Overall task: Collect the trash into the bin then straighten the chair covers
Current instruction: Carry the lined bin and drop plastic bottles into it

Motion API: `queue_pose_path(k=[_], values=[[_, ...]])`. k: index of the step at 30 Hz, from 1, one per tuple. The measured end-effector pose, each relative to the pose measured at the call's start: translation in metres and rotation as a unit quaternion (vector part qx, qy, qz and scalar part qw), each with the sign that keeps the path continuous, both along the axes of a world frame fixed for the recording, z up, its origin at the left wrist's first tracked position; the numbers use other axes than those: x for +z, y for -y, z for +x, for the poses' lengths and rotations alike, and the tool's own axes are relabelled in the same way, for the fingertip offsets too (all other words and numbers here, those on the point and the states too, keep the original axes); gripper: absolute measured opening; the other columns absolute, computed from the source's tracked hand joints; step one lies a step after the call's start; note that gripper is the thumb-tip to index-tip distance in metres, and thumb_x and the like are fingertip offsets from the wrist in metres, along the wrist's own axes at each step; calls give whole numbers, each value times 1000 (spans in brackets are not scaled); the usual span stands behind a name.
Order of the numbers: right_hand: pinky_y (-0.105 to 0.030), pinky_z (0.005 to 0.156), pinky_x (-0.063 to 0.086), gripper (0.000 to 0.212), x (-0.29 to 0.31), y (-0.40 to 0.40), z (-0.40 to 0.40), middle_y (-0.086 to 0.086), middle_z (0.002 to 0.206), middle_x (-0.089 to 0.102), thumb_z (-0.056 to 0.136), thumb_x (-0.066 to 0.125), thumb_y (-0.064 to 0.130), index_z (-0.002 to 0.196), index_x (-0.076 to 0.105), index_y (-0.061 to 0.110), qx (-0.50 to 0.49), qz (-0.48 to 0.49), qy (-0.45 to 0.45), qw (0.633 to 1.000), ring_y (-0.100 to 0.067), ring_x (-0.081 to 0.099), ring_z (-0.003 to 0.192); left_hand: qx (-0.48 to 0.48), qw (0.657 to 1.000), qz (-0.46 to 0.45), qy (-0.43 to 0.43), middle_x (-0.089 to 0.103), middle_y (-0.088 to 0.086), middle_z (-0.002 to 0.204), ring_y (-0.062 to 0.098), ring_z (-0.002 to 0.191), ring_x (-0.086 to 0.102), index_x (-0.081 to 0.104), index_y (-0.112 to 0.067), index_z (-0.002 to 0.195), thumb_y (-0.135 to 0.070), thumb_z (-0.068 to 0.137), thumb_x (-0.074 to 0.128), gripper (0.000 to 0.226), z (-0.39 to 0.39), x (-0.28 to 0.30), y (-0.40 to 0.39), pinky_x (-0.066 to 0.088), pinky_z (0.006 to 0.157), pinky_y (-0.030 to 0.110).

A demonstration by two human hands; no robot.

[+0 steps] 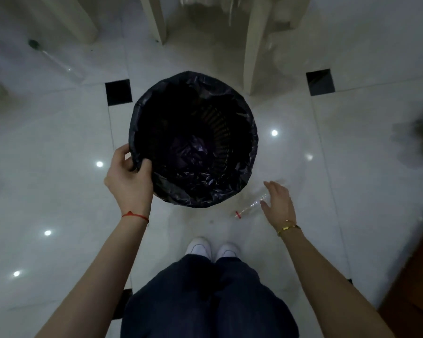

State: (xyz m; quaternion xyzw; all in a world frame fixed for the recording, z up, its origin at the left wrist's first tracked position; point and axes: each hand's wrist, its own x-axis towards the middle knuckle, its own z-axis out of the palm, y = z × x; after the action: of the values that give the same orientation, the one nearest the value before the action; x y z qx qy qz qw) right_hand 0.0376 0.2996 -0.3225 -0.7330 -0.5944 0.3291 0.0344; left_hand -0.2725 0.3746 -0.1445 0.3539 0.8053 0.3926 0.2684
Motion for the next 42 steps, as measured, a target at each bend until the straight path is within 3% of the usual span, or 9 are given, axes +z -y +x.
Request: queue_pose_path(k=[9,15,20,24,27,30,32,37,42], values=[[-53,111,19,84,-95,-4,21,-13,133,55,49,79,1,128,54,10,252,10,78,965,-42,44,128,-2,1000,2,-1,66,-16,72,-8,64,61,63,-21,101,-7,80,61,26,13,-50,-15,53,70,19],[-47,107,34,70,-57,-6,22,-11,125,59,63,83,15,127,55,12,113,56,10,992,-34,52,118,28,999,-19,10,63,-17,66,-8,58,58,64,-13,108,-6,79,59,30,11,-38,-10,51,67,14],[-34,106,35,68,62,4,19,-6,127,57,68,84,20,128,53,14,-49,87,-107,989,-20,49,118,42,998,-46,9,62,-27,59,-7,58,56,63,-17,105,-7,79,58,28,4,28,8,56,77,29],[-33,104,36,69,187,11,20,-1,130,53,71,82,25,132,50,20,-148,76,-148,975,-17,47,119,55,997,-59,4,65,-8,68,8,62,59,63,-15,107,-9,77,58,30,-4,106,19,57,78,37],[-33,99,41,69,286,7,13,3,127,53,72,81,28,132,48,20,-188,92,-167,963,-14,48,115,50,996,-74,-5,68,4,75,15,66,59,62,-16,106,-10,78,58,30,-9,166,26,55,78,32],[-28,95,44,65,383,-5,0,8,124,53,73,79,33,130,50,24,-217,129,-198,947,-8,49,112,40,997,-72,-1,72,6,83,16,72,62,63,-14,108,-9,79,58,30,-9,227,33,46,72,8],[-21,92,44,62,444,-16,-13,9,125,54,74,77,35,129,50,28,-215,150,-223,939,-5,50,112,33,997,-70,0,73,7,86,18,75,64,64,-14,108,-8,79,59,30,-8,269,35,41,68,3],[-23,100,43,59,577,-49,-57,11,127,57,76,77,31,129,51,23,-159,199,-304,918,-4,51,119,13,998,-60,19,73,3,85,12,68,62,63,-19,108,-6,79,58,31,-6,367,45,50,72,20],[-17,97,44,58,659,-76,-111,12,126,58,75,79,30,127,52,23,-58,210,-347,912,0,53,117,24,999,-34,25,72,-1,83,12,70,64,64,-19,106,-6,79,60,31,-11,437,50,47,68,19]])
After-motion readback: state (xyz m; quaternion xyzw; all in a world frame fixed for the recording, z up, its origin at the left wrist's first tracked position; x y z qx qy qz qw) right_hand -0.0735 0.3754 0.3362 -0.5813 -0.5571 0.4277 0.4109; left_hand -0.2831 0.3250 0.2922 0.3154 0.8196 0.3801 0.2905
